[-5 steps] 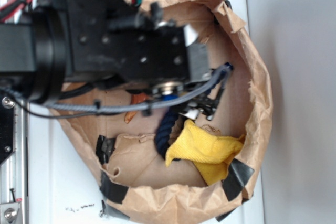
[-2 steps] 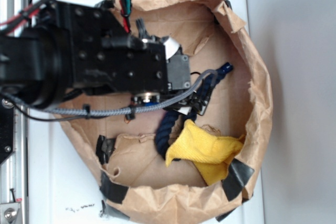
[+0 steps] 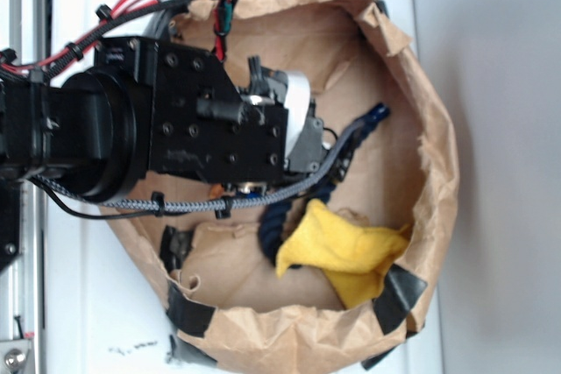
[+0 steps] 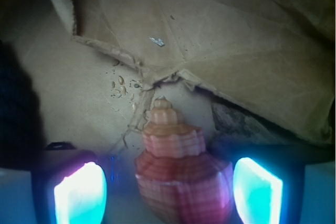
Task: Grab the shell.
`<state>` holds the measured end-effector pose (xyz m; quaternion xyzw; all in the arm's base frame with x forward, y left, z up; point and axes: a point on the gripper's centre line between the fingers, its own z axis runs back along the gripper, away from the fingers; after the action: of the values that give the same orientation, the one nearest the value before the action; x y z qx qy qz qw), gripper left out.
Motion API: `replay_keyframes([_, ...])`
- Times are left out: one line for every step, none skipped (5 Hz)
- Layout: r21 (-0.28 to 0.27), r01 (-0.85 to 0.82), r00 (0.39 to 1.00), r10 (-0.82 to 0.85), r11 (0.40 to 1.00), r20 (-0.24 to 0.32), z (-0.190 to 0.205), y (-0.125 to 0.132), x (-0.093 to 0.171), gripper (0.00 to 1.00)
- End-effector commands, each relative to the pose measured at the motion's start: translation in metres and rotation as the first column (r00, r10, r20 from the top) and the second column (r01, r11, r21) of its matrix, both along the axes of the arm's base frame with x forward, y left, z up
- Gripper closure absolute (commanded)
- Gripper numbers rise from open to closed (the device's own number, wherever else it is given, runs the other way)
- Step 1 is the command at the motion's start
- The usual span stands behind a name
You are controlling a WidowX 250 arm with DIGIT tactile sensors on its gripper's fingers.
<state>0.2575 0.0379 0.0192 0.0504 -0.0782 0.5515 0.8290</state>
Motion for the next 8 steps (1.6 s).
replay_keyframes([-0.037,-0.022,1.0,0.023,0.999,0.011,0.01,0.009,-0.003,0.78])
replay_keyframes([-0.044,-0.022,0.999,0.023,0.999,0.024,0.012,0.01,-0.004,1.0])
replay_keyframes([-0.044,-0.012,0.999,0.013,0.999,0.041,0.012,0.01,-0.004,1.0])
replay_keyframes([-0.036,-0.014,0.999,0.016,0.999,0.046,0.011,0.01,-0.003,1.0])
replay_keyframes([-0.069,0.021,0.999,-0.018,0.997,0.049,0.024,0.01,-0.002,1.0])
replay_keyframes([-0.149,0.08,0.996,-0.075,0.986,0.038,0.073,0.01,-0.001,1.0])
replay_keyframes([-0.181,0.091,0.996,-0.086,0.979,0.033,0.111,0.01,0.0,1.0])
replay_keyframes([-0.164,0.114,0.993,-0.11,0.98,0.036,0.135,0.008,-0.003,1.0])
